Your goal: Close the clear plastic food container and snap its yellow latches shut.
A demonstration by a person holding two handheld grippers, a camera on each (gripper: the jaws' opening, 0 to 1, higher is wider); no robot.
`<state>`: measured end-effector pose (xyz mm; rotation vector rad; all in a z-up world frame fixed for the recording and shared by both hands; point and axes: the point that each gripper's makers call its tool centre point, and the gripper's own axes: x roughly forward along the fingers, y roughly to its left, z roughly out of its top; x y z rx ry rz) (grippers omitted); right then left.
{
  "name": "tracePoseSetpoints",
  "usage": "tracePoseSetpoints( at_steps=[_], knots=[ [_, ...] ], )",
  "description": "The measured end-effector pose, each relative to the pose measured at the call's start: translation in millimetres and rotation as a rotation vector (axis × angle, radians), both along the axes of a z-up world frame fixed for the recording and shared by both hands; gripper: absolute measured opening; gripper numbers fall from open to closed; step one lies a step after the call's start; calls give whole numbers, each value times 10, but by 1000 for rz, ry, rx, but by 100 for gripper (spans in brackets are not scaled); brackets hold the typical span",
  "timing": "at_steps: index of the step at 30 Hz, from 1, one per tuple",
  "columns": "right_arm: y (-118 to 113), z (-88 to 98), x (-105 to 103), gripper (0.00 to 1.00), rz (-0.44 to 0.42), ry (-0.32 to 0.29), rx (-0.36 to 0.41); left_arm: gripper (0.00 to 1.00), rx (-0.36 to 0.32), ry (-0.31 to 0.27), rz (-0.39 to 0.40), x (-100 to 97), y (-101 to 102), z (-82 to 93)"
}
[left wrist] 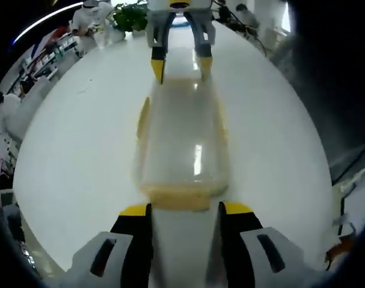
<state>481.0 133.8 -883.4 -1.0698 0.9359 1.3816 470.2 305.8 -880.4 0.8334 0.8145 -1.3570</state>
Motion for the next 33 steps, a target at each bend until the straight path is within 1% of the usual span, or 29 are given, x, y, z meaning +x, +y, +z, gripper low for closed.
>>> tracePoseSetpoints(
  at_steps=[1,2,4,7,9,10,11,12,13,15,17,20,25,33],
  knots=[
    [-13,-8,1,37,12,-9,-15,38,8,2,-9,-28,7,-2],
    [-1,-16,-22,37,18,-3,-10,36,9,1,-11,-39,9,-2],
    [5,-48,-30,37,17,9,-9,36,7,-2,-3,-36,10,-2],
    [18,-66,-27,38,18,12,-18,38,7,2,27,-36,4,-7],
    [55,-74,-17,38,11,19,-10,40,-8,27,53,-57,-28,-16],
    [70,-71,-23,38,6,28,-8,42,-21,22,59,-44,-52,-12],
    [84,-72,-32,38,4,37,-4,43,-26,19,51,-43,-65,-14],
    [87,-71,-25,38,9,34,-8,43,-17,17,32,-46,-59,-20],
    [79,-69,-28,38,14,37,-13,43,-15,20,42,-40,-53,-26],
    [75,-66,-26,38,21,38,-17,42,-19,11,28,-34,-46,-38],
    [68,-60,-25,38,38,39,-14,38,-27,8,19,-29,-35,-37],
    [64,-64,-10,38,44,40,3,37,-32,6,14,-35,-42,-44],
    [78,-65,-23,38,36,42,23,37,-34,5,29,-37,-49,-43],
    [84,-74,-14,36,45,42,-35,37,-37,8,31,-30,-50,-35]
  ],
)
